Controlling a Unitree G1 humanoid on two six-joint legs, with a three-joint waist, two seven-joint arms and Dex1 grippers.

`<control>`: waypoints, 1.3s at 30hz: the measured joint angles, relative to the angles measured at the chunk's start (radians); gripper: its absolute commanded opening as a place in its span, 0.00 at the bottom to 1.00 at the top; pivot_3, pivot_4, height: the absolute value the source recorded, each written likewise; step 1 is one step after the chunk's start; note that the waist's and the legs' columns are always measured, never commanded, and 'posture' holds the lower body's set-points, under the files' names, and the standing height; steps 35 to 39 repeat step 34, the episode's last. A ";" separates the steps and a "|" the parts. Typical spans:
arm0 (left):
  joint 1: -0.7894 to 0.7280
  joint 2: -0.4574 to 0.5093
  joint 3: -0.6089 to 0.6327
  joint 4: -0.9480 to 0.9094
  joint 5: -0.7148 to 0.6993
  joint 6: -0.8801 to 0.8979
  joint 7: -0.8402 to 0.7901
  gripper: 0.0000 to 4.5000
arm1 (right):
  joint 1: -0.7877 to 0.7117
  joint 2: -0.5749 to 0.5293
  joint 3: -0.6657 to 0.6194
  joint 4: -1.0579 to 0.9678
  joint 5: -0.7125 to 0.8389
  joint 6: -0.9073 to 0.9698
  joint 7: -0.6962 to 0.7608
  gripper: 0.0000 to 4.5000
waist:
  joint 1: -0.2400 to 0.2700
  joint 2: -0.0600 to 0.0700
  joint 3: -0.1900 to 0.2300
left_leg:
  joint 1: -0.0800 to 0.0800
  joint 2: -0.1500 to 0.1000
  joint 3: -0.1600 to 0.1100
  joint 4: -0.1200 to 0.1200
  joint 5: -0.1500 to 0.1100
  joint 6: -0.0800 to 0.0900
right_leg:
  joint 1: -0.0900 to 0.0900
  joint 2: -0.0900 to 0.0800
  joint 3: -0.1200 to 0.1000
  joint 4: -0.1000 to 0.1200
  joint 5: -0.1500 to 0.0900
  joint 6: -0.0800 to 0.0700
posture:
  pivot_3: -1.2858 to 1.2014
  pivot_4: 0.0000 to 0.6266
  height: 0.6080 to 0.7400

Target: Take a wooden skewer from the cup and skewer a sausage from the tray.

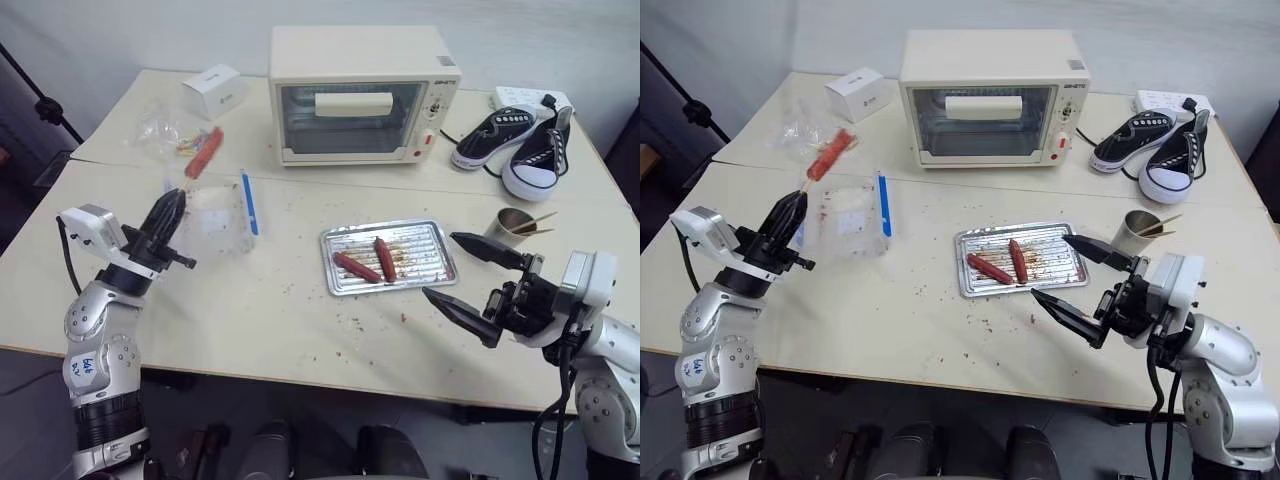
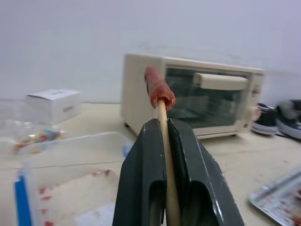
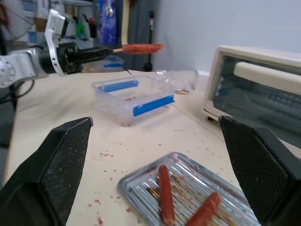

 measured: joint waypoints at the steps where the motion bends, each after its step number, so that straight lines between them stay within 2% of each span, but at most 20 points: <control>1: -0.020 -0.010 -0.001 0.027 0.010 -0.001 0.029 0.00 | 0.002 0.000 0.001 0.000 -0.007 -0.012 -0.009 1.00 | 0.000 0.000 0.000 | 0.000 0.000 0.000 0.000 0.000 0.000 | 0.000 0.000 0.000 0.000 0.000 0.000 | 0.52 0.24 1.00; 8: -0.131 -0.018 -0.039 0.206 0.074 0.000 0.140 0.00 | -0.028 -0.014 0.027 0.000 -0.017 -0.037 -0.046 1.00 | -0.001 0.000 0.000 | 0.000 0.000 0.000 0.000 0.000 0.000 | -0.001 0.001 0.000 0.000 0.000 0.000 | 0.52 0.24 1.00; 15: -0.140 -0.009 -0.062 0.217 0.073 -0.003 0.095 0.46 | -0.046 -0.044 0.049 0.000 -0.013 -0.036 -0.053 1.00 | 0.000 0.000 0.000 | 0.000 0.000 0.000 0.000 0.000 0.000 | 0.000 0.000 0.000 0.000 0.000 0.000 | 0.52 0.24 1.00; 18: -0.133 0.006 -0.061 0.190 0.031 0.009 0.044 0.66 | -0.046 -0.063 0.051 0.004 -0.010 -0.036 -0.043 1.00 | -0.001 -0.001 0.000 | 0.000 0.000 0.000 0.000 0.000 0.000 | -0.001 0.000 0.000 0.000 0.000 0.000 | 0.52 0.24 1.00; 22: -0.096 0.095 -0.061 0.113 -0.012 0.021 -0.081 0.93 | -0.045 -0.096 0.050 0.033 -0.007 -0.036 -0.013 1.00 | -0.004 -0.001 0.000 | 0.000 0.001 0.000 0.000 0.000 0.000 | -0.001 0.001 0.000 0.000 0.000 0.000 | 0.52 0.24 1.00; 23: -0.086 0.121 -0.064 0.097 -0.020 0.026 -0.118 0.93 | -0.046 -0.103 0.050 0.044 -0.005 -0.035 -0.003 1.00 | -0.004 -0.001 0.000 | 0.000 0.001 0.000 0.000 0.000 0.000 | -0.001 0.001 0.000 0.000 0.000 0.000 | 0.52 0.24 1.00; 27: 0.043 0.338 -0.148 0.003 -0.014 0.027 -0.405 0.93 | -0.021 -0.186 0.046 0.091 0.016 -0.031 0.095 1.00 | -0.006 0.000 0.000 | 0.000 0.001 0.001 -0.002 0.000 0.000 | -0.001 0.001 0.000 -0.002 0.000 0.000 | 0.52 0.24 1.00; 30: 0.151 0.432 -0.231 -0.036 0.014 -0.011 -0.598 0.93 | 0.035 -0.234 0.059 0.138 0.013 -0.038 0.205 1.00 | -0.002 0.000 0.000 | 0.001 0.001 0.002 -0.004 0.000 0.000 | 0.000 0.000 0.001 -0.003 0.000 0.000 | 0.52 0.24 1.00; 33: 0.205 0.450 -0.280 -0.036 0.053 -0.070 -0.688 0.93 | 0.063 -0.235 0.098 0.200 -0.014 -0.082 0.280 1.00 | -0.001 0.000 0.000 | 0.001 0.001 0.002 -0.004 0.000 0.000 | -0.001 0.000 0.001 -0.003 0.000 0.000 | 0.52 0.24 1.00; 39: 0.208 0.449 -0.288 -0.031 0.068 -0.097 -0.697 0.93 | 0.067 -0.231 0.106 0.219 -0.026 -0.102 0.292 1.00 | -0.001 0.000 0.000 | 0.001 0.001 0.002 -0.004 0.000 0.000 | -0.001 0.000 0.001 -0.002 0.000 0.000 | 0.52 0.24 1.00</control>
